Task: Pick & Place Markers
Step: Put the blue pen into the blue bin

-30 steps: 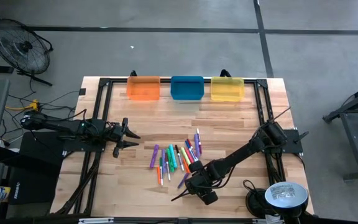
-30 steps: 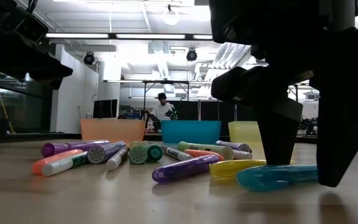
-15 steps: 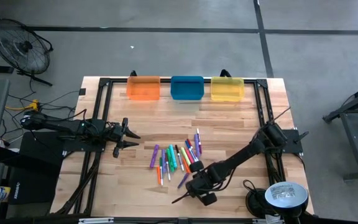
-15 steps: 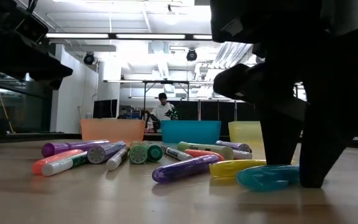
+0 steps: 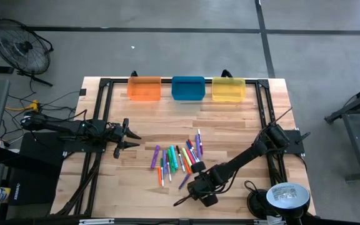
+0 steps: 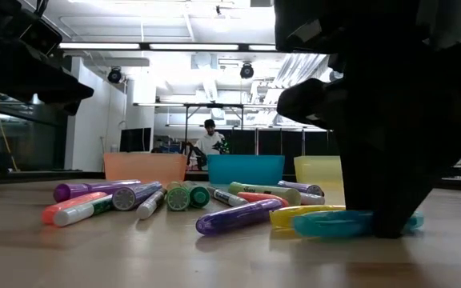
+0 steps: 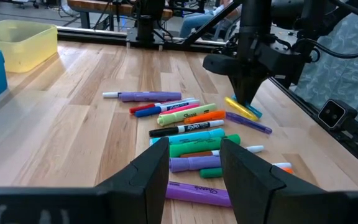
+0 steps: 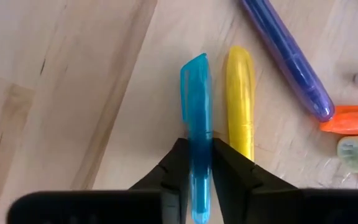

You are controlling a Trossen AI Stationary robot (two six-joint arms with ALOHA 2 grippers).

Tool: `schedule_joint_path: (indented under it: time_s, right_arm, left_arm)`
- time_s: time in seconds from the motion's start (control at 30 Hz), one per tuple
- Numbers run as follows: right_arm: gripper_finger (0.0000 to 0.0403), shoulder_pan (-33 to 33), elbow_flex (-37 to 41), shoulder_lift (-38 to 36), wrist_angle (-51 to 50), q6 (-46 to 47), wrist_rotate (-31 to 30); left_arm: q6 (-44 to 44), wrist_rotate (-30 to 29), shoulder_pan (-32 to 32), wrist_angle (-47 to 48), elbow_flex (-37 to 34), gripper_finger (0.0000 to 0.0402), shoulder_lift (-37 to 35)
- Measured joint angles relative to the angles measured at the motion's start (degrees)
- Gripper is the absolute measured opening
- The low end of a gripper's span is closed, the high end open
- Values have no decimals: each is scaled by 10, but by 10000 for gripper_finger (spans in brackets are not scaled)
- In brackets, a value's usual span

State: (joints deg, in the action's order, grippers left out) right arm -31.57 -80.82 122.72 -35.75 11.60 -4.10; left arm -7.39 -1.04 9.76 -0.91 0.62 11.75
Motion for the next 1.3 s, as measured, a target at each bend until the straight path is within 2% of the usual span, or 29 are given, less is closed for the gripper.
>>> schedule_joint_path:
  time_s: [0.07,0.43,0.67,0.83,1.1,1.3]
  right_arm:
    - [29,0,0,0,1,14,4]
    - [28,4,-19,-13,9,87,35]
    - [27,7,-125,-22,-75,105,55]
    - [27,16,-214,-22,-138,105,29]
    - [27,80,-323,-23,-273,96,-44]
    - [29,160,-345,-23,-312,26,-48]
  left_arm:
    - [0,0,0,0,0,140,0]
    - [0,0,0,0,0,140,0]
    - [0,0,0,0,0,140,0]
    - [0,0,0,0,0,140,0]
    - [0,0,0,0,0,140,0]
    - [0,0,0,0,0,140,0]
